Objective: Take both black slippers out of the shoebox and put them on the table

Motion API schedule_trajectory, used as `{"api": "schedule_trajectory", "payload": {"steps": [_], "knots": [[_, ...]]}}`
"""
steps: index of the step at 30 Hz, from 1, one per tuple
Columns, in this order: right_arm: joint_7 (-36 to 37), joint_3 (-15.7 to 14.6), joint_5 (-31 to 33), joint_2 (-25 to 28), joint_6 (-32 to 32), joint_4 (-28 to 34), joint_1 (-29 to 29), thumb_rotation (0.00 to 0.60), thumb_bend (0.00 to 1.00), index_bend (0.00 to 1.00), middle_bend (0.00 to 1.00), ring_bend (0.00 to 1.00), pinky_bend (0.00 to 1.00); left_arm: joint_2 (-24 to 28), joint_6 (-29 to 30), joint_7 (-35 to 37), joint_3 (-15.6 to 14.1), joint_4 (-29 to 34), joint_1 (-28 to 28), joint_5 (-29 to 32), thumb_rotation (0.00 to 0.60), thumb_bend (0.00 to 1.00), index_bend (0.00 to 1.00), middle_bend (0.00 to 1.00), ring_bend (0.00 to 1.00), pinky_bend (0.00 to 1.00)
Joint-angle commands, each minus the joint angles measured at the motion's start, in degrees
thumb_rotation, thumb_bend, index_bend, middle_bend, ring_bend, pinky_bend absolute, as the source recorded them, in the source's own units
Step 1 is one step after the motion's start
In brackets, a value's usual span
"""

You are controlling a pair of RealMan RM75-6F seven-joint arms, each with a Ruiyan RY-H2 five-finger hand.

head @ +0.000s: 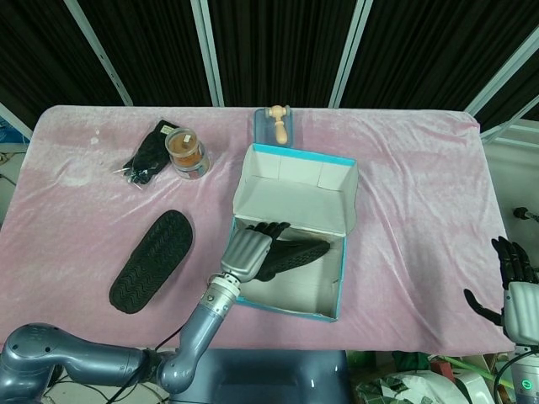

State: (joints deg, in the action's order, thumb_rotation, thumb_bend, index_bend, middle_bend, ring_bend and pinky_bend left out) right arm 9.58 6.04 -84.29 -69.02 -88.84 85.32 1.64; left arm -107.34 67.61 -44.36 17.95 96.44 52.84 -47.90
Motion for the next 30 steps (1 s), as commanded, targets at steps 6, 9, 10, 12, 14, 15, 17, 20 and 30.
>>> {"api": "schedule_trajectory", "payload": {"steps": [6,9,10,12,14,15,17,20,30], "knots": [[0.3,0.1,0.4,-0.1,-0.2,-0.1,-0.3,0.600,0.14,0.08,0.05,0.01,0.22,-3.1,-1.2,-0.2,0.2,-4.3,2.0,2.2,0.600,0.00,0.14,0.22,0.22,0.39],[0.4,0.0,0.3,-0.2,-0.2,-0.3,-0.4,0.600,0.14,0.08,0.05,0.01,0.22,-4.3,-1.7,-0.5,0.5,-6.3,2.8,3.1,0.600,0.00,0.14,0.22,0.22,0.39],[0.4,0.0,0.4,-0.2,-0.2,-0.3,-0.4,0.600,0.14,0.08,0.05,0.01,0.22,-4.6,-1.9,-0.6,0.5,-6.8,3.1,3.3,0.600,0.00,0.14,0.22,0.22,0.39],[0.5,0.1,0.5,-0.2,-0.2,-0.4,-0.5,0.600,0.14,0.08,0.05,0.01,0.22,-5.7,-2.6,-1.3,0.6,-8.6,4.0,3.9,0.600,0.00,0.14,0.22,0.22,0.39],[0.5,0.1,0.5,-0.1,-0.1,-0.4,-0.5,0.600,0.14,0.08,0.05,0.01,0.22,-6.9,-3.0,-1.9,0.8,-10.5,4.8,4.6,0.600,0.01,0.14,0.22,0.22,0.39],[0.5,0.0,0.5,-0.1,-0.1,-0.4,-0.5,0.600,0.14,0.08,0.05,0.01,0.22,-7.6,-3.2,-2.1,0.8,-11.5,5.3,4.8,0.600,0.01,0.14,0.22,0.22,0.40],[0.4,0.1,0.4,0.0,-0.1,-0.3,-0.5,0.600,0.14,0.08,0.05,0.01,0.22,-8.8,-3.7,-2.7,0.8,-13.6,6.2,5.0,0.600,0.02,0.16,0.24,0.23,0.43],[0.3,0.2,0.4,0.0,-0.2,0.0,-0.5,0.600,0.14,0.08,0.05,0.01,0.22,-10.9,-5.1,-1.8,1.3,-16.7,7.3,5.1,0.600,0.13,0.26,0.34,0.33,0.56],[0.6,0.2,0.8,0.1,-0.2,-0.2,-0.7,0.600,0.14,0.08,0.05,0.01,0.22,-12.4,-3.4,10.4,0.6,-19.1,5.4,-5.3,0.600,0.23,0.50,0.58,0.55,0.72]]}}
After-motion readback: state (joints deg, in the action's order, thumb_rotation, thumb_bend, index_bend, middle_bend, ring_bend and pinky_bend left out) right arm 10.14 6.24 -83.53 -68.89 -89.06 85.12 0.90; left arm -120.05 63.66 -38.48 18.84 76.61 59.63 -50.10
